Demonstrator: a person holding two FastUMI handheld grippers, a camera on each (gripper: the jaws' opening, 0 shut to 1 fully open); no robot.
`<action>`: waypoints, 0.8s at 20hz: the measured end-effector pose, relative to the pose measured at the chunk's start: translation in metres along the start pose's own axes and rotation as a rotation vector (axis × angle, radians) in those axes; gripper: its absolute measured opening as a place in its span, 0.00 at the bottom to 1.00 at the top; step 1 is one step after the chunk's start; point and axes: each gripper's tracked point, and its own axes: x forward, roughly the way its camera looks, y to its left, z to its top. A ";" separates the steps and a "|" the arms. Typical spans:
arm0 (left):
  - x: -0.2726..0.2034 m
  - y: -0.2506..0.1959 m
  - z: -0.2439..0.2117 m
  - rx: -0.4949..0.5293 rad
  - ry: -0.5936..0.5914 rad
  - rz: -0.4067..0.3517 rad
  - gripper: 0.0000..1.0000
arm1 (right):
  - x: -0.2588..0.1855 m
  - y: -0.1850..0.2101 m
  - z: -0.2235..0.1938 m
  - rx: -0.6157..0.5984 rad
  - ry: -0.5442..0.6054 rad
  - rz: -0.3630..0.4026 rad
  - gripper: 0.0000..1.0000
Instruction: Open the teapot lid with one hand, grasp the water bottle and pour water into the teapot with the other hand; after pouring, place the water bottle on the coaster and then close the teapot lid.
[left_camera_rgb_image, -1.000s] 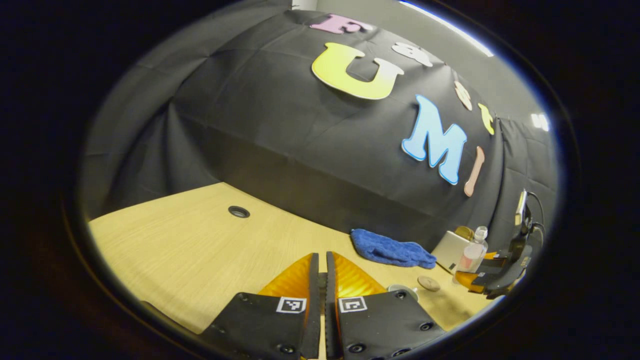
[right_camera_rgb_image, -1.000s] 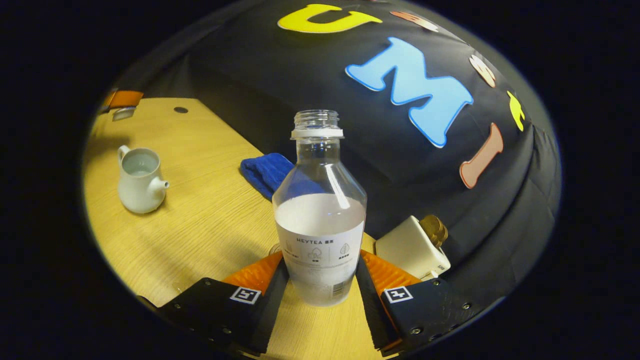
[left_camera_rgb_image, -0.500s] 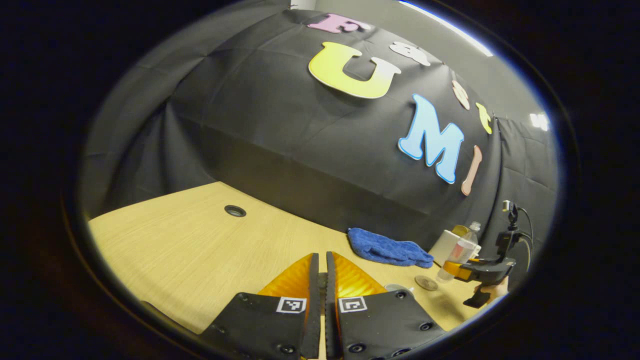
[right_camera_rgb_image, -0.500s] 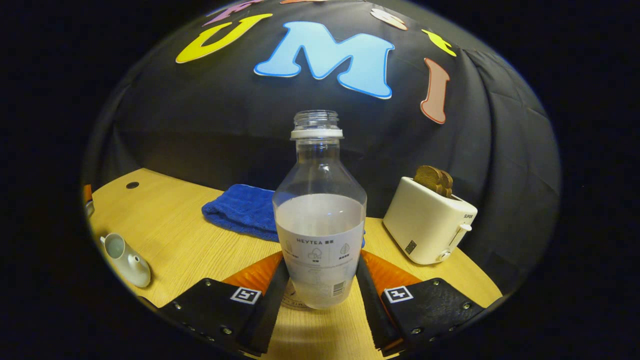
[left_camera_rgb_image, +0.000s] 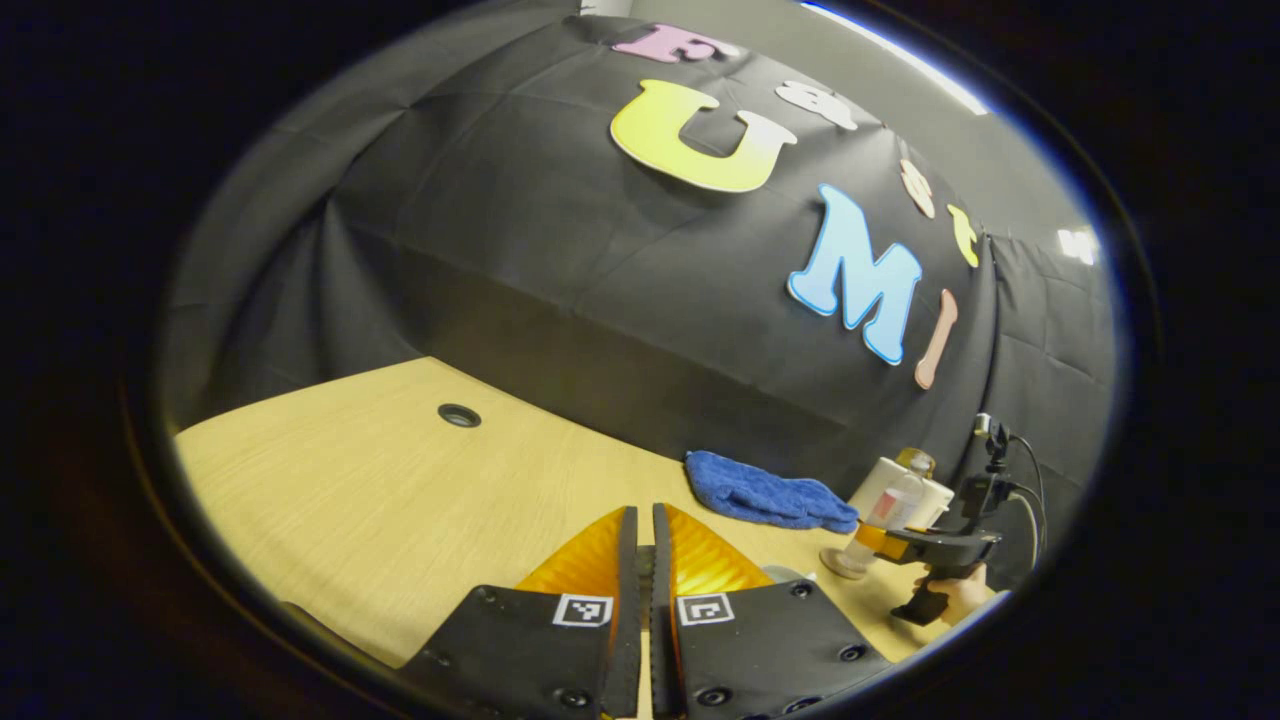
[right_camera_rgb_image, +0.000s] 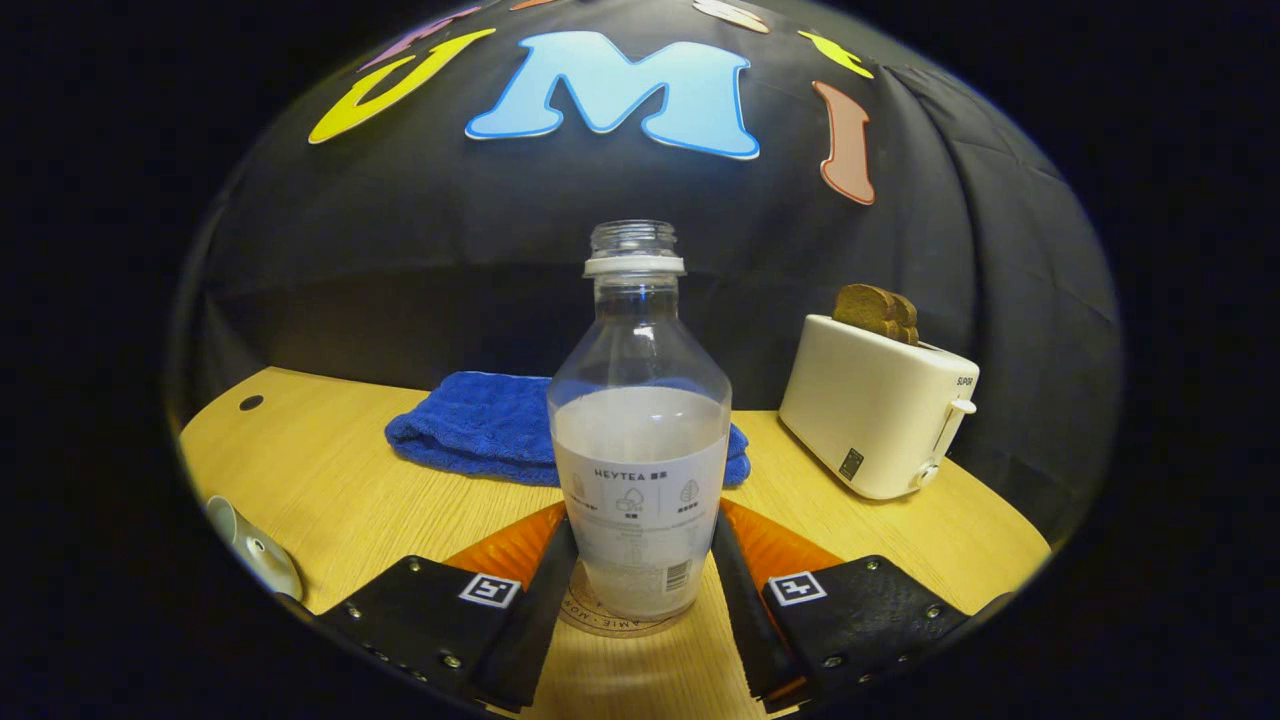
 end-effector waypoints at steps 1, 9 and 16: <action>0.000 0.000 -0.003 0.001 0.005 0.000 0.10 | -0.001 0.001 0.000 0.012 0.007 0.014 0.75; 0.000 -0.003 -0.006 0.002 0.018 -0.004 0.10 | -0.001 0.007 0.000 0.060 0.001 0.081 0.75; 0.001 -0.003 -0.009 0.004 0.023 -0.004 0.12 | -0.008 0.011 0.005 0.011 -0.024 0.069 0.88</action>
